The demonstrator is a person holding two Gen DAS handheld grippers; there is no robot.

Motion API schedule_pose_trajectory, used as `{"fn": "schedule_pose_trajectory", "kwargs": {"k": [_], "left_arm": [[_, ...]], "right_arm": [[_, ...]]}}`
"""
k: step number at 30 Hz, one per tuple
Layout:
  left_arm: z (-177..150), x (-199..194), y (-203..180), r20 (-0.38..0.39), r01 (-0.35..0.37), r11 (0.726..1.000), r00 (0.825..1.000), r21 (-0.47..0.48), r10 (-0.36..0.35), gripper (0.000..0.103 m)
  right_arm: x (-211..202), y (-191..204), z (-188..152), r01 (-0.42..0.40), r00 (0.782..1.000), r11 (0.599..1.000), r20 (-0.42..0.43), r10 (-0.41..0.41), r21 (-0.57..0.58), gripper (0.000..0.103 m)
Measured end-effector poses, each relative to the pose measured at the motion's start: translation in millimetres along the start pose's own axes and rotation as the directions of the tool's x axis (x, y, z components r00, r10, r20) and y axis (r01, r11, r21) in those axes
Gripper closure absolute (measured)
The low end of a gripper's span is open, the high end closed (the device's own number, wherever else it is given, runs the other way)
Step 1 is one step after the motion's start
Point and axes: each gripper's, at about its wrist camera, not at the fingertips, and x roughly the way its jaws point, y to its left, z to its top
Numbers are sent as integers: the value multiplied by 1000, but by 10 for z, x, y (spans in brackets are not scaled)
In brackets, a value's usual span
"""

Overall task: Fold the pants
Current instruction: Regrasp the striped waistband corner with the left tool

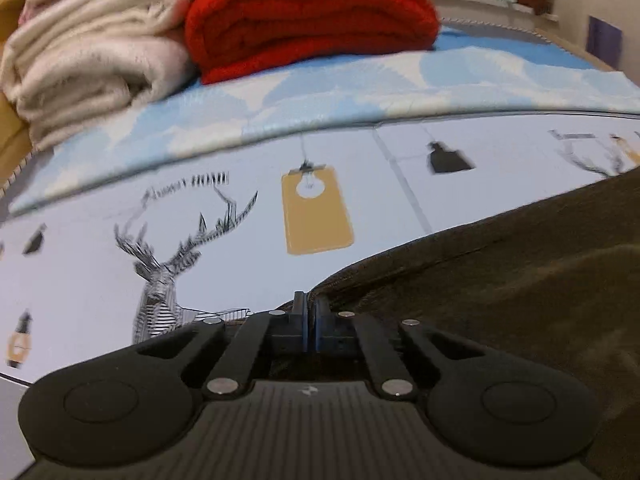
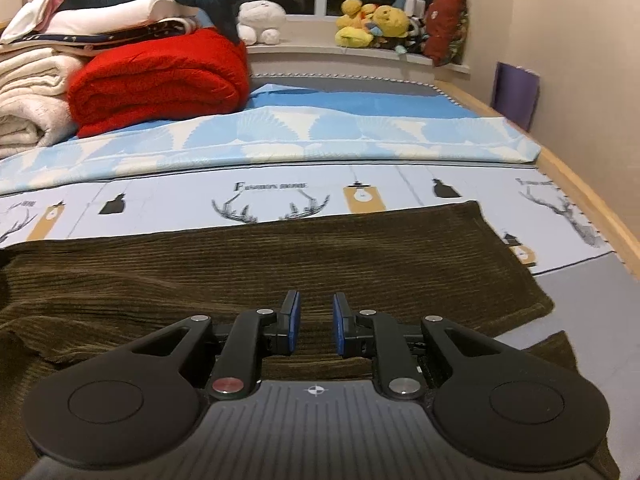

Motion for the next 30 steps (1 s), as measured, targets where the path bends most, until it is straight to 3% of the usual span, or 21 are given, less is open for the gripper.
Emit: {"fn": "schedule_pose_trajectory", "kwargs": {"k": [3,6,11,14,16,17,19,20,21,23,24,27,30], "left_arm": [[-78,-525,-148,51,-11,997,999,81,7,100],[-340,-1140,-318,81,23,991,996,131,-34,101],[-987,-1903,-411,42,137,988,989,66,-140,101],[-1278,-1976,-358,-40,194,981,980,15,-194,103],[-1334,-1943,-216,-57,189,979,979,-80,-194,99],[-1359,-1888,-76,-70,206,960,972,-189,-222,95],[-1436,-1759,214,-90,263,875,941,-407,-325,76],[-1486,-1703,340,-90,269,824,929,-499,-358,73],[-1539,-1649,440,-98,256,775,921,-577,-377,67],[-1602,-1482,576,-146,202,709,906,-676,-398,53],[-1632,-1392,618,-180,165,686,898,-708,-402,46],[-1724,-1179,714,-243,84,629,877,-773,-416,45],[-1667,-1133,767,-206,95,600,887,-795,-414,45]], "right_arm": [[-41,-119,-34,13,1000,998,-16,-12,58,85],[-124,-221,-83,21,1000,994,-13,-20,104,85],[-264,-315,-184,22,1000,992,-10,-21,122,85],[-336,-392,-256,19,1000,991,-20,-17,131,85],[-361,-455,-285,21,999,989,-26,-18,146,85],[-363,-475,-290,23,999,988,-30,-19,151,85],[-363,-525,-305,24,999,985,-39,-18,170,85],[-355,-544,-310,22,999,983,-44,-15,182,85],[-352,-564,-315,19,999,980,-48,-9,198,85],[-347,-577,-323,13,999,976,-53,-1,219,85],[-344,-579,-324,9,999,974,-53,3,227,85],[-322,-578,-315,-10,998,970,-53,23,242,84],[-264,-577,-286,-29,997,966,-57,45,258,83]]}}
